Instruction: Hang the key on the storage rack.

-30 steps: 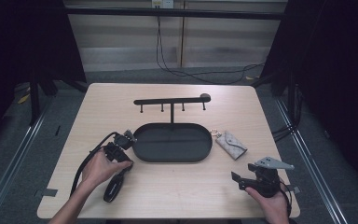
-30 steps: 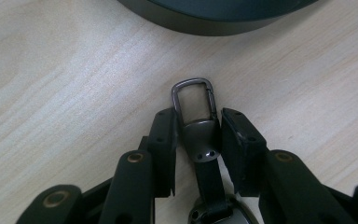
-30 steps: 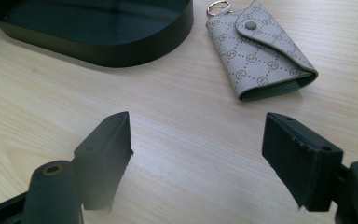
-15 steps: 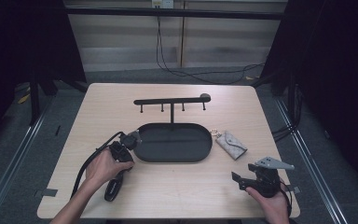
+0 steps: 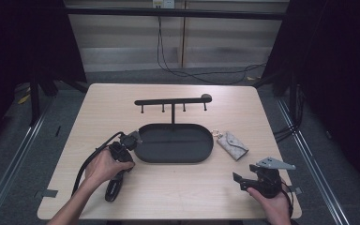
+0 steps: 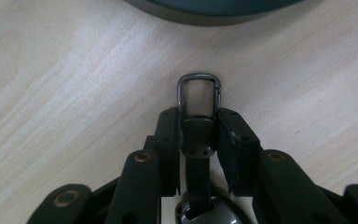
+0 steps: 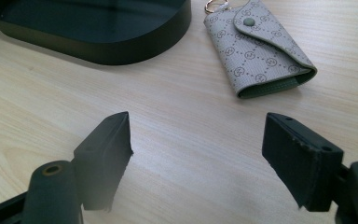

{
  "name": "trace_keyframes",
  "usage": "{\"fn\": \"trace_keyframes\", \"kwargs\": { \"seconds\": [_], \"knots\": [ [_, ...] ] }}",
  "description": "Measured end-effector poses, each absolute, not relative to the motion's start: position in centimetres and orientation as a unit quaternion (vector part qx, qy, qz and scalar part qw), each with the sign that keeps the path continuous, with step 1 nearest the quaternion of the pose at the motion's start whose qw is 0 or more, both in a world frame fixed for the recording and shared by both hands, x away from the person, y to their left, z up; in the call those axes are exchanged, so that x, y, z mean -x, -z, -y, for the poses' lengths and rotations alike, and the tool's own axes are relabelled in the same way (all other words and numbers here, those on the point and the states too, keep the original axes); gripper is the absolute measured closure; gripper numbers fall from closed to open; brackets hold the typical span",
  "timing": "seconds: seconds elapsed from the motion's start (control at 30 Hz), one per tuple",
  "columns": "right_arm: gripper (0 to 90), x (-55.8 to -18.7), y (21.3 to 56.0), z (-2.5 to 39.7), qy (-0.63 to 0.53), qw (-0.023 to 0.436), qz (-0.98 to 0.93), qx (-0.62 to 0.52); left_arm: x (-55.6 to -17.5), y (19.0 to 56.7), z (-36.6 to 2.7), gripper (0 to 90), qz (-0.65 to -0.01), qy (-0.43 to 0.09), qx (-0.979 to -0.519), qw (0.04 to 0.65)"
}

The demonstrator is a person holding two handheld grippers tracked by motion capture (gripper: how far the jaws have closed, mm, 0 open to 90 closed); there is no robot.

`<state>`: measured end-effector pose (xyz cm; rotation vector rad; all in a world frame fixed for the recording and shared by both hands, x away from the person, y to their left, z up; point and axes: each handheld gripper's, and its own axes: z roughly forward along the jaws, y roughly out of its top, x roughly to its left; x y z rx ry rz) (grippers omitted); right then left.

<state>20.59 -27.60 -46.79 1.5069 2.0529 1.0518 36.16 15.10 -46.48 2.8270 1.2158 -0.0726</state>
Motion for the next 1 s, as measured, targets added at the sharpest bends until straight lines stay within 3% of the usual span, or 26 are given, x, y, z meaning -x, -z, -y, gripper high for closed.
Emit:
{"fn": "trace_keyframes", "kwargs": {
  "seconds": [0.3, 1.0],
  "knots": [
    [24.0, -20.7, 46.8, 27.6, -0.375, 0.189, -0.731, -0.538, -36.2, 45.8, -16.1, 70.6, -0.419, 0.027, -0.907, 0.04],
    [24.0, -20.6, 46.8, 27.8, -0.378, 0.186, -0.727, -0.543, -35.4, 42.6, -17.6, 70.7, -0.408, 0.019, -0.91, 0.066]
  ]
}}
